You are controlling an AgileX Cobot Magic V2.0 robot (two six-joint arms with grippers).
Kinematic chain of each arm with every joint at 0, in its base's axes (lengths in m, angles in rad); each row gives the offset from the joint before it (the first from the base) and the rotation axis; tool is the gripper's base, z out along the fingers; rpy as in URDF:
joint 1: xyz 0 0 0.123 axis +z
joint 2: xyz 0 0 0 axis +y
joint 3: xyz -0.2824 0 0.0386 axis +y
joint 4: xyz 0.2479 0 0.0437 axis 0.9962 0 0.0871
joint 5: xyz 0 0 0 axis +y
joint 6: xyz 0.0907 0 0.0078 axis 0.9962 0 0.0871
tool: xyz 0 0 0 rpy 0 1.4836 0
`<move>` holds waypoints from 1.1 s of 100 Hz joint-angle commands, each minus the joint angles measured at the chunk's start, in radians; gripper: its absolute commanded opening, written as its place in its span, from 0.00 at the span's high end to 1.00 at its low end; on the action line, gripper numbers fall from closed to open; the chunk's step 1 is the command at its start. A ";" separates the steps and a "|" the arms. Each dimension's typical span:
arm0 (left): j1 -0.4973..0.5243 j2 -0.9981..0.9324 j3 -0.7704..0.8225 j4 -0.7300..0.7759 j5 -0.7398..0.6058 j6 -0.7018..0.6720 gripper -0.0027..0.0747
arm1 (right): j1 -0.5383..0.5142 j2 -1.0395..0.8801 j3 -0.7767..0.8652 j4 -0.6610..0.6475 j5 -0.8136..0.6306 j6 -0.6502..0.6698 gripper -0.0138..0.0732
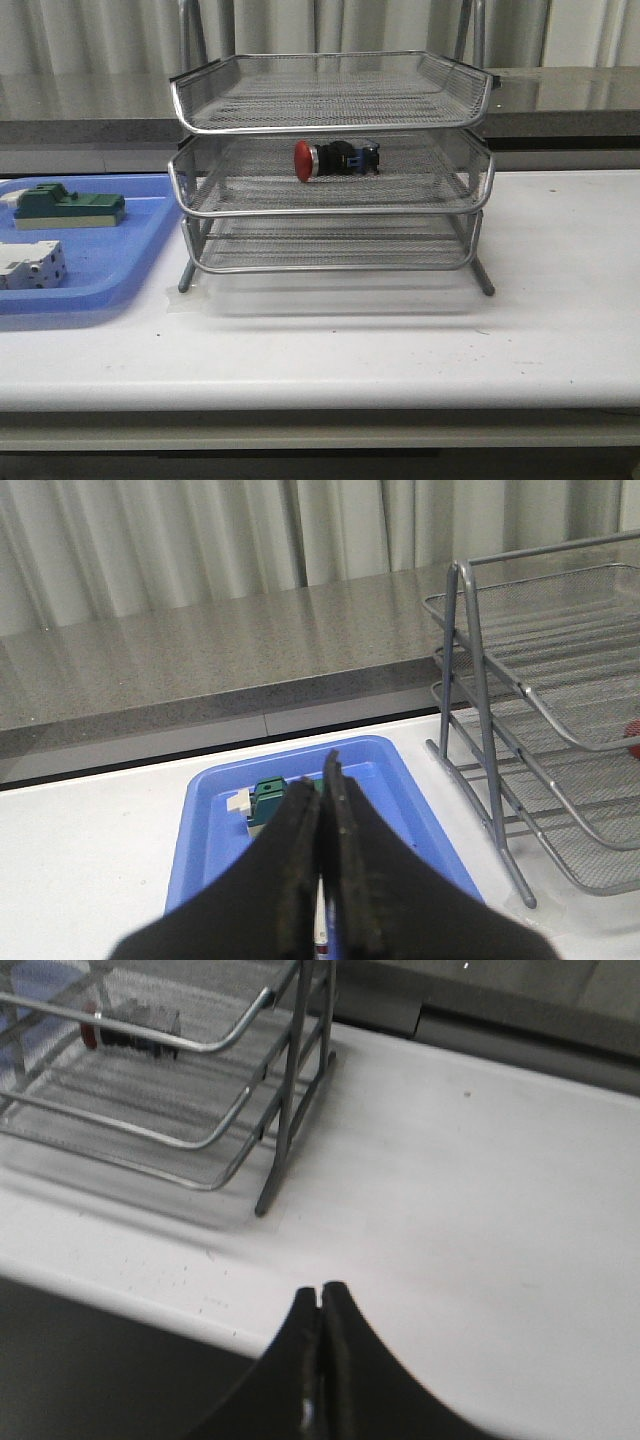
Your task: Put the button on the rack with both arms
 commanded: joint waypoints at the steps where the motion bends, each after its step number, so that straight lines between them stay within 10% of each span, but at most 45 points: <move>1: 0.003 0.005 -0.027 -0.013 -0.078 -0.008 0.99 | -0.048 -0.035 0.035 0.004 -0.194 0.001 0.91; 110: 0.003 0.006 -0.027 -0.013 -0.078 -0.008 0.99 | -0.196 -0.305 0.459 0.132 -0.618 0.001 0.91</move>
